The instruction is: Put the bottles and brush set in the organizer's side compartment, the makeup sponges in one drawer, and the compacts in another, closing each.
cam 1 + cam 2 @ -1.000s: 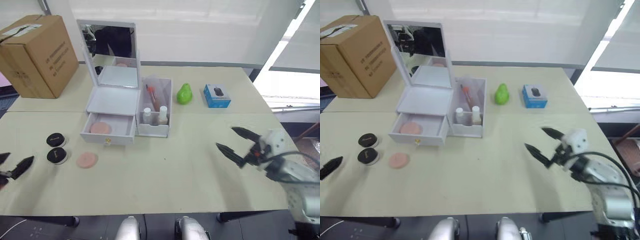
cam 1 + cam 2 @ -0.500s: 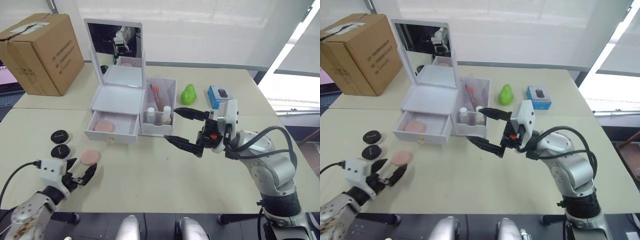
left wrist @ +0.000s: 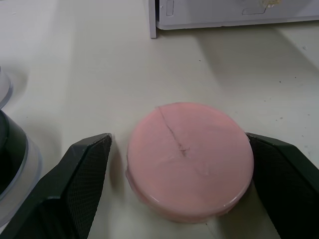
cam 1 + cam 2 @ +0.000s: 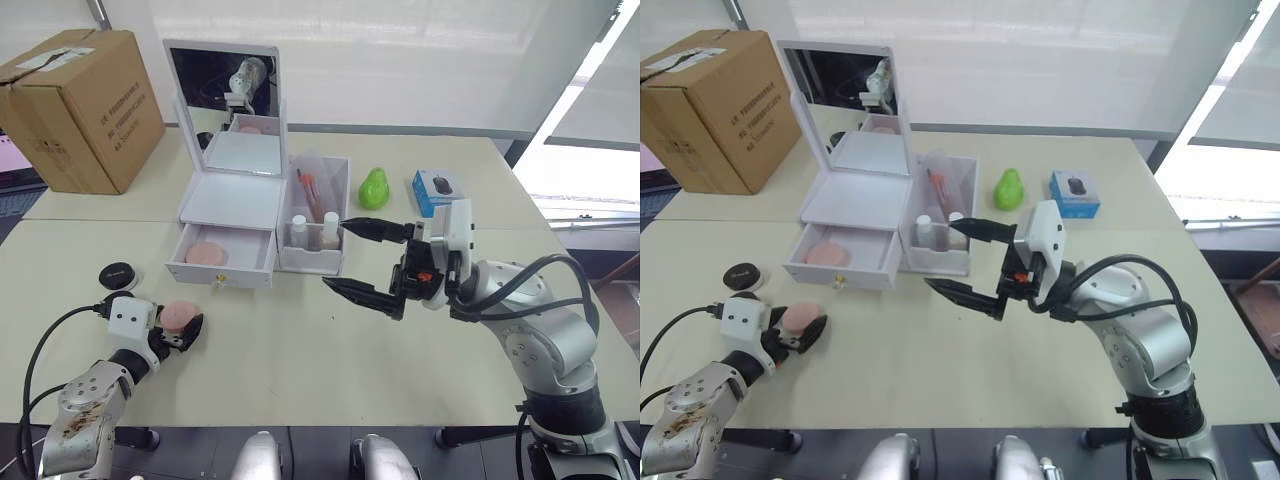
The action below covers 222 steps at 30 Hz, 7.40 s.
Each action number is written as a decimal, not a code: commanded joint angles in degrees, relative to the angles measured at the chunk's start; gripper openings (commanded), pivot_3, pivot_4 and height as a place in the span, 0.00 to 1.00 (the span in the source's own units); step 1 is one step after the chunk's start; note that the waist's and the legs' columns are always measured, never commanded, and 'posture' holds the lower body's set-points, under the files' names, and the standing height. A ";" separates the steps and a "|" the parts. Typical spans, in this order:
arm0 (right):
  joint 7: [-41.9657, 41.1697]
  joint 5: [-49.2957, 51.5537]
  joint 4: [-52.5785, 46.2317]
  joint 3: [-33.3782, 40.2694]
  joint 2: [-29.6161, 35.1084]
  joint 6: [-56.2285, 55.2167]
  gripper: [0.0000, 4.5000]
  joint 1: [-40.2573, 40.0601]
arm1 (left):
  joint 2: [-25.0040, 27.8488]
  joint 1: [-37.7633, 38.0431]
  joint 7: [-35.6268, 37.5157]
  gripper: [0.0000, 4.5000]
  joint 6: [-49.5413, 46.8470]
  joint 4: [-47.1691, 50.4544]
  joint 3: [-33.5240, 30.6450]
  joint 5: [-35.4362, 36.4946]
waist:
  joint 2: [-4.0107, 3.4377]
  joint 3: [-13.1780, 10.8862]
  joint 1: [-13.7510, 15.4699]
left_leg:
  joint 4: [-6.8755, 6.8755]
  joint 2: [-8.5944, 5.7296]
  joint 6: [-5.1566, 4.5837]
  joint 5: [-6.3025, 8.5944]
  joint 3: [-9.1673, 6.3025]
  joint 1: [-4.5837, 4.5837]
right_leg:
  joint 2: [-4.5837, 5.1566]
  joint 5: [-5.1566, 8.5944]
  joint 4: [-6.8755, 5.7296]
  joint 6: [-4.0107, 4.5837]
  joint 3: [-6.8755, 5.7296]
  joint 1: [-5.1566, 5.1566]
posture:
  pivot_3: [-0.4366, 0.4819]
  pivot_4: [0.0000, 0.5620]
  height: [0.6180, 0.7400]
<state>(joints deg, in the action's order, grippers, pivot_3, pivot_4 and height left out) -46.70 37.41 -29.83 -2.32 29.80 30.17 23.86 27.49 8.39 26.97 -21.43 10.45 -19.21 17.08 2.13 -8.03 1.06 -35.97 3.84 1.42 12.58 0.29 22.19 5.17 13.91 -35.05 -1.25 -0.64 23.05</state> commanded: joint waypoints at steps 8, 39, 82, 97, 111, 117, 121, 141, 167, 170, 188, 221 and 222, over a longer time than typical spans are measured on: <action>0.40 1.19 -1.78 1.16 0.38 -0.22 1.00 -0.33 | -1.07 -1.54 -2.21 0.65 2.16 4.10 -6.21 3.99 | 0.05 0.02 -0.06 | 0.00 0.01 0.00 0.00 0.00 0.05 | -0.01 0.00 0.00 0.00 0.00 -0.01 | 0.48 0.27 0.85; 5.37 1.51 -5.29 2.96 2.80 3.38 1.00 -3.97 | 16.61 -28.02 25.93 0.65 -2.63 -3.79 8.03 13.49 | 0.11 0.01 -0.34 | -0.03 0.03 -0.01 -0.01 -0.08 0.02 | -0.24 -0.15 0.05 -0.16 0.19 -0.21 | 0.48 0.27 0.85; 7.71 0.77 -4.89 1.12 2.02 3.44 1.00 -4.77 | 27.19 -11.64 36.17 0.42 -12.15 -1.64 -9.42 21.67 | -0.05 -0.12 -0.13 | 0.00 0.07 0.00 0.00 -0.08 -0.11 | -0.37 -0.03 0.06 0.01 0.46 0.10 | 0.48 0.27 0.85; 7.91 -0.55 -5.13 1.79 2.22 3.70 1.00 -4.81 | 18.17 -23.69 22.44 0.00 -4.24 -10.61 4.00 7.82 | 0.08 -0.05 -0.05 | -0.02 0.07 -0.02 -0.02 -0.08 0.04 | -0.50 -0.13 0.02 -0.07 0.59 -0.01 | 0.48 0.27 0.85; 8.37 -0.47 -5.84 2.05 2.65 3.86 1.00 -4.72 | 11.77 -29.74 17.62 0.00 0.21 -16.22 7.66 3.15 | 0.39 0.14 -0.26 | -0.02 0.06 -0.02 -0.01 -0.09 -0.14 | -0.81 -0.31 0.01 -0.27 1.09 0.01 | 0.48 0.27 0.85; 8.44 -0.34 -6.07 1.99 2.66 3.99 1.00 -4.86 | 10.21 -31.87 17.39 0.00 1.05 -17.59 8.48 2.38 | 0.41 0.16 -0.08 | -0.03 0.04 -0.02 -0.02 -0.08 -0.11 | -0.80 -0.33 0.02 -0.30 1.10 0.00 | 0.48 0.27 0.85; 8.56 -0.36 -6.18 2.01 2.62 4.03 1.00 -4.96 | 10.00 -31.81 17.49 0.00 0.95 -17.38 8.57 2.31 | 0.41 0.16 -0.01 | -0.03 0.04 -0.02 -0.02 -0.08 -0.11 | -0.79 -0.34 0.02 -0.30 1.10 0.00 | 0.48 0.27 0.85; 7.44 2.63 -6.50 8.93 5.18 4.08 1.00 -9.52 | 19.12 -20.09 27.60 0.00 -6.26 -9.38 -8.00 15.56 | 0.41 0.16 -0.59 | -0.02 0.06 -0.02 -0.02 -0.08 -0.17 | -0.84 -0.35 0.02 -0.31 1.21 0.03 | 0.48 0.27 0.85; -8.78 -13.08 41.38 34.66 15.05 -32.39 1.00 -31.36 | 42.15 -10.12 28.72 1.00 28.24 -63.59 -19.33 -0.58 | 0.15 -0.04 -0.42 | 0.33 0.26 0.51 0.31 1.30 -0.31 | 0.20 -0.07 0.03 -0.11 0.59 0.32 | 0.48 0.27 0.85; -7.37 -11.96 37.42 32.84 13.78 -29.96 1.00 -29.63 | 39.51 -7.12 28.31 1.00 24.43 -54.92 -20.82 1.54 | 0.10 -0.04 -0.47 | 0.33 0.27 0.50 0.31 1.32 -0.33 | 0.19 -0.07 0.04 -0.12 0.60 0.28 | 0.48 0.27 0.85; -1.75 3.94 4.55 3.39 2.30 -1.88 1.00 0.55 | -12.02 3.61 -6.13 1.00 14.94 11.55 -2.73 0.78 | 0.57 0.40 0.64 | -0.17 0.27 0.03 0.02 1.44 -0.08 | 0.03 -0.36 0.04 -0.27 0.94 0.02 | 0.48 0.27 0.85; 1.77 1.12 0.77 -0.22 1.71 0.34 1.00 -0.86 | -17.85 -18.74 -14.93 0.72 27.44 -19.67 12.29 -12.20 | 0.47 0.53 -0.25 | -0.32 0.11 -0.02 0.00 1.14 -0.09 | -0.32 -0.62 0.06 -0.71 1.37 0.06 | 0.48 0.27 0.85; 1.85 1.09 0.74 -0.21 1.74 0.35 1.00 -0.92 | -17.90 -18.71 -14.94 0.65 27.66 -19.69 12.30 -12.19 | 0.47 0.53 -0.24 | -0.32 0.11 -0.02 0.00 1.14 -0.09 | -0.32 -0.62 0.06 -0.72 1.37 0.06 | 0.48 0.27 0.85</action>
<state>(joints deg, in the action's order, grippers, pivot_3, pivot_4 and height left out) -44.96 38.30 -26.97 -3.99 31.08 30.45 23.12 9.73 -9.50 12.18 4.64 -10.04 -6.98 4.61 2.59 -7.50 0.82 -36.29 3.95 1.40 12.58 1.43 22.10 4.85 13.29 -34.99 -1.97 0.72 23.11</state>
